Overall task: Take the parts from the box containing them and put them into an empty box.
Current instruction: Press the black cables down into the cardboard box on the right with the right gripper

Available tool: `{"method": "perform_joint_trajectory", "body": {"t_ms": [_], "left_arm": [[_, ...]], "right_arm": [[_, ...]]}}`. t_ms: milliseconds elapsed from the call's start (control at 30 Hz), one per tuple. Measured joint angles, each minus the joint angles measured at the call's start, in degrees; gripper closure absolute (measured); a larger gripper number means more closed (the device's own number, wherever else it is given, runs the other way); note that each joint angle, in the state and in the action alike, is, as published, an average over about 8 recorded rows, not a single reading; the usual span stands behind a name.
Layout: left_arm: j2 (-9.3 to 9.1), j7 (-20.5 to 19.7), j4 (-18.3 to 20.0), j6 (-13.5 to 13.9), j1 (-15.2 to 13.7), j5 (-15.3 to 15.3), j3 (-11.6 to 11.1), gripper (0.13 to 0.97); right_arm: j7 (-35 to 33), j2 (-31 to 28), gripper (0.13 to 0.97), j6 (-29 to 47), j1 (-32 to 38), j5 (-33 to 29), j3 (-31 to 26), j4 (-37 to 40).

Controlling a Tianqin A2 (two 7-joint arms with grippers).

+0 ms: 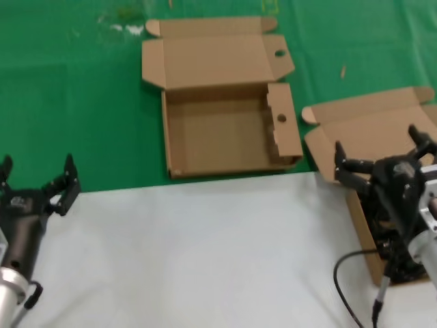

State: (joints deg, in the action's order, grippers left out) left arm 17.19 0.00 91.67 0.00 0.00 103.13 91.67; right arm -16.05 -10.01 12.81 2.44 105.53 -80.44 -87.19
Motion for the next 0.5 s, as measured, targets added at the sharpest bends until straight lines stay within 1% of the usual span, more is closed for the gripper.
{"method": "perform_joint_trajectory", "body": {"t_ms": [33, 67, 233, 333, 367, 500], "left_arm": [[0.00, 0.00, 0.00, 0.00, 0.00, 0.00, 0.00, 0.364], [0.00, 0.00, 0.00, 0.00, 0.00, 0.00, 0.00, 0.364], [0.00, 0.00, 0.00, 0.00, 0.00, 0.00, 0.00, 0.493], [0.00, 0.00, 0.00, 0.00, 0.00, 0.00, 0.00, 0.571], [0.00, 0.00, 0.00, 0.00, 0.00, 0.00, 0.00, 0.571], [0.00, 0.00, 0.00, 0.00, 0.00, 0.00, 0.00, 0.668]], "right_arm": [[-0.65, -0.02, 0.129, 0.52, 0.00, 0.16, 0.48, 0.12], [-0.94, -0.28, 0.129, 0.86, -0.07, 0.19, 0.72, 0.11], [0.66, -4.37, 0.129, 1.32, -1.58, -1.12, -0.40, -1.51], [3.89, -8.59, 0.129, 1.19, -3.12, -3.31, -2.19, -3.42], [5.28, -10.18, 0.129, 1.23, -3.69, -4.33, -2.78, -4.14], [12.45, -17.68, 0.129, 2.73, -6.30, -10.16, -4.52, -7.50]]}}
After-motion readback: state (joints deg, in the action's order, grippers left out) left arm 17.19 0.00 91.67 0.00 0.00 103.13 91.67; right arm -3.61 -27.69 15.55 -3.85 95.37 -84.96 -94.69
